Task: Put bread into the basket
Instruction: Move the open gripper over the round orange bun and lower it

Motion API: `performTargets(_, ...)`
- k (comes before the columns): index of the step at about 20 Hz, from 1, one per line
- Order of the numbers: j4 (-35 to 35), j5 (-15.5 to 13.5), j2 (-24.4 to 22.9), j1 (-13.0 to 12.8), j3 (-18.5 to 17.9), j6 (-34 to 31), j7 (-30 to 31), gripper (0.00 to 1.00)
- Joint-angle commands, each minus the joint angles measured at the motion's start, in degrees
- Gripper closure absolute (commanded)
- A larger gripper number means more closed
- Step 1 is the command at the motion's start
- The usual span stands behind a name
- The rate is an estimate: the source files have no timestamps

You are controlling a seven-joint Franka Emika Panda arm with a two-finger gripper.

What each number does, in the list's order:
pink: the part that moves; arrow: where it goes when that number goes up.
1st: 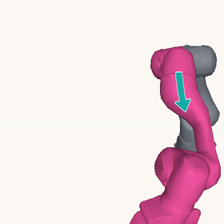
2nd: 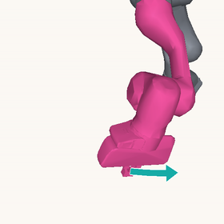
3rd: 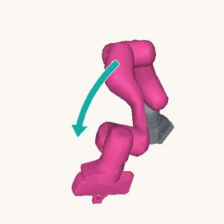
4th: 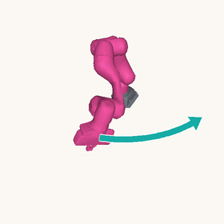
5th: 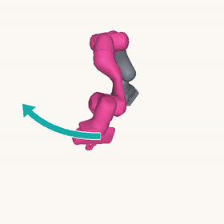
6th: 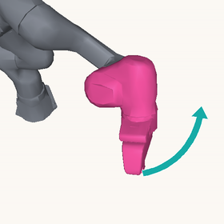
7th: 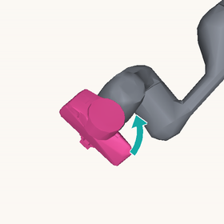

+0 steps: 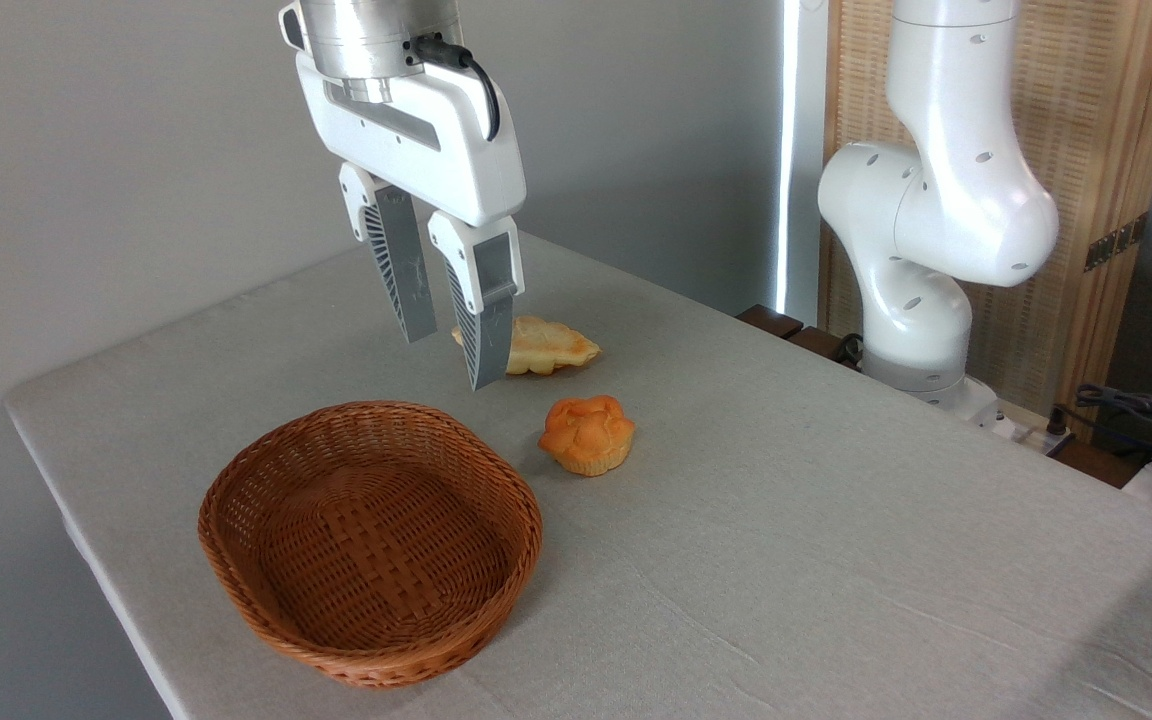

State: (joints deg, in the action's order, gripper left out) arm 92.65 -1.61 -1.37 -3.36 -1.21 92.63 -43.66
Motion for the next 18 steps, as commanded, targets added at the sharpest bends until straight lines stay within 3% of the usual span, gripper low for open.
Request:
performTargets(1,2.5,-0.1,-1.9,-0.3,-0.1,-1.7,0.3,0.0)
performTargets(11,4.4,-0.1,-3.4,-0.9,-0.1,-1.5,0.2,0.0)
performTargets(17,17.6,0.0,-11.5,-4.2,-0.3,0.9,-0.1,0.0)
performTargets(18,20.5,0.3,-12.4,-5.8,-0.3,1.0,-0.5,0.0)
